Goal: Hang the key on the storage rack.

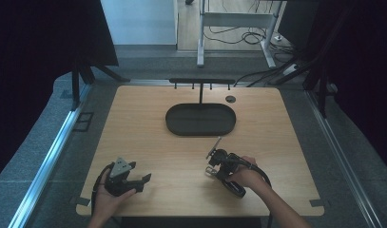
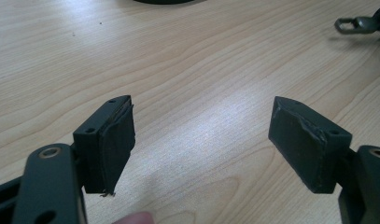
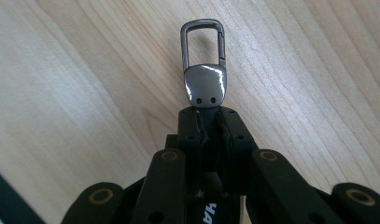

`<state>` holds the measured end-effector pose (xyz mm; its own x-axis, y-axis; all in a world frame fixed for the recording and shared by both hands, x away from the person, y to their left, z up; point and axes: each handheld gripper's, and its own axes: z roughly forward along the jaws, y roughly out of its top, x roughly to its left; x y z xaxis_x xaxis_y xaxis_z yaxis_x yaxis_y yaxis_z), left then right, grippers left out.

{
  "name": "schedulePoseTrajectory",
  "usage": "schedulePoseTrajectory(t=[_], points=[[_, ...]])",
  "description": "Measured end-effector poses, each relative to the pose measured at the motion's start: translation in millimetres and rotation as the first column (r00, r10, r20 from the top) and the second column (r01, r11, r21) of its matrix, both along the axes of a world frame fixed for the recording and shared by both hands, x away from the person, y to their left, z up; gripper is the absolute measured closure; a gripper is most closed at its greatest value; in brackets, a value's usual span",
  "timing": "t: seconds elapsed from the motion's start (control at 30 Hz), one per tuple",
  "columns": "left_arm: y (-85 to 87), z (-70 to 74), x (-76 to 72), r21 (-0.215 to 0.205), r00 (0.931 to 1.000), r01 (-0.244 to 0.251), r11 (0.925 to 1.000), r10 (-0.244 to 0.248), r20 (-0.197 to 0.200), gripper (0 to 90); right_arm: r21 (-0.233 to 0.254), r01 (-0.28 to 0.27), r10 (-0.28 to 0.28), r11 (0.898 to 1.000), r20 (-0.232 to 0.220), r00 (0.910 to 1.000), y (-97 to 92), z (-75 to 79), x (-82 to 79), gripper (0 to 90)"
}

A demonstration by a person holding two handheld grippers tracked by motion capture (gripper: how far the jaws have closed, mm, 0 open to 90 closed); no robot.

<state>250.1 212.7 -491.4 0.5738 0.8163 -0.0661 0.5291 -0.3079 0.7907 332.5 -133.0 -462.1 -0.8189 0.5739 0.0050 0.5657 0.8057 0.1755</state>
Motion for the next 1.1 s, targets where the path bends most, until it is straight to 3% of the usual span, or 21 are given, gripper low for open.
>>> schedulePoseTrajectory(t=[0.33, 0.6, 1.1], points=[[0.2, -0.2, 0.1, -0.001, 1.0, -0.001, 1.0, 0.001, -0.001, 23.1, 0.028, 0.007, -0.008, 1.0, 0.019, 0.9998, -9.3, 9.9, -2.9, 81.1], [0.5, -1.2, 0.6, 0.0, 1.0, -0.002, 1.0, 0.002, -0.004, 23.1, 0.066, 0.018, -0.022, 0.998, 0.061, 0.9979, -19.7, 30.0, -6.1, 81.1], [1.0, -2.1, 1.4, 0.002, 0.9999, -0.001, 1.0, 0.001, -0.01, 23.1, 0.191, 0.065, -0.101, 0.979, 0.18, 0.9785, -45.1, 73.3, -4.8, 81.1]])
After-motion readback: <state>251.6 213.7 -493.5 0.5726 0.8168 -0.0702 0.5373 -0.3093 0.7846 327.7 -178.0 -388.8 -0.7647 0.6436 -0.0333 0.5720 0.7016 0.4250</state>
